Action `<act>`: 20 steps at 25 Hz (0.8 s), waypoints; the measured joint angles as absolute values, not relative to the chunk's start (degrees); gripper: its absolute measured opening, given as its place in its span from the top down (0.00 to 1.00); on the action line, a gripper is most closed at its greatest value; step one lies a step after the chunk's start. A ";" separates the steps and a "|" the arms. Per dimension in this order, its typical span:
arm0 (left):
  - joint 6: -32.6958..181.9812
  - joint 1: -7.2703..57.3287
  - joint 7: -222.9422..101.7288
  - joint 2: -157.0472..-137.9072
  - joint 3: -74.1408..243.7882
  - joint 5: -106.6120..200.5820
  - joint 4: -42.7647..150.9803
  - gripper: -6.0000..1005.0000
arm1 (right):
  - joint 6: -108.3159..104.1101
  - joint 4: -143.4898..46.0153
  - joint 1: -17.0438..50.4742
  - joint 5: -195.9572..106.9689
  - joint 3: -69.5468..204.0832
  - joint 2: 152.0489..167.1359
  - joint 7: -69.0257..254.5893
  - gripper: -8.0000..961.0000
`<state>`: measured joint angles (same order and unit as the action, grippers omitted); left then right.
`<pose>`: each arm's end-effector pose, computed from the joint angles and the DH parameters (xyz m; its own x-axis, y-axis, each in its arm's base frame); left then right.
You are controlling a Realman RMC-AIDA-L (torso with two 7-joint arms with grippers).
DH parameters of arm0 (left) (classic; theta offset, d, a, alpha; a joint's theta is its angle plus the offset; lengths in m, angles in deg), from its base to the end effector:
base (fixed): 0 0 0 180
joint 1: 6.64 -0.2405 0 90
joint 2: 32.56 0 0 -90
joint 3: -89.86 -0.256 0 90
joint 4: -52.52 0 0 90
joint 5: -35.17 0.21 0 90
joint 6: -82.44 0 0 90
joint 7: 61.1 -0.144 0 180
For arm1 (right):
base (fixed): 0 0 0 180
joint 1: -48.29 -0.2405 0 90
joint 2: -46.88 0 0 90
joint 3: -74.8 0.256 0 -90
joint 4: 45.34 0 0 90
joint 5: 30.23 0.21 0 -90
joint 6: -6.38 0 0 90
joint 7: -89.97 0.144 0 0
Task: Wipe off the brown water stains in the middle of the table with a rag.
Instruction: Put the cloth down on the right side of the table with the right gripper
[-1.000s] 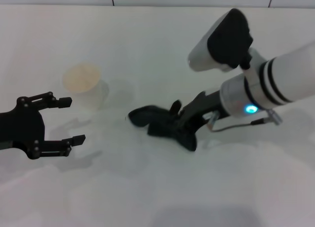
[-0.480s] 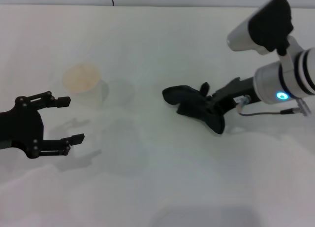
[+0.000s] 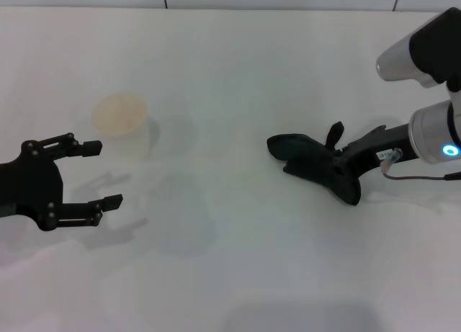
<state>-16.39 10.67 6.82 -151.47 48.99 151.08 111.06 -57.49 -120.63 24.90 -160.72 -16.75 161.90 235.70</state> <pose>-0.2925 0.2801 0.0550 0.9400 0.0767 0.3326 0.1914 -0.9252 -0.3278 0.2020 0.3493 -0.0265 0.7725 -0.6286 -0.0900 -0.6056 -0.6866 -0.4023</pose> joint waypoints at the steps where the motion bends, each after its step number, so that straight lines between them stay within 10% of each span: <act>1: -16.39 10.67 6.97 -151.47 48.99 151.09 111.14 0.13 | -57.76 -120.72 24.90 -160.67 -16.59 161.91 235.47 0.86; 9: -16.30 10.91 7.17 -151.47 48.99 151.10 111.40 0.13 | -58.83 -121.96 24.82 -160.52 -15.51 161.95 234.03 0.86; 20: -16.40 10.88 7.27 -151.33 49.16 150.43 111.48 0.13 | -57.45 -123.95 25.96 -156.66 -12.17 162.10 228.75 0.35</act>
<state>-16.40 10.88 7.27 -151.33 49.16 150.43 111.48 -57.45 -123.95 25.96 -156.66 -12.17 162.10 228.75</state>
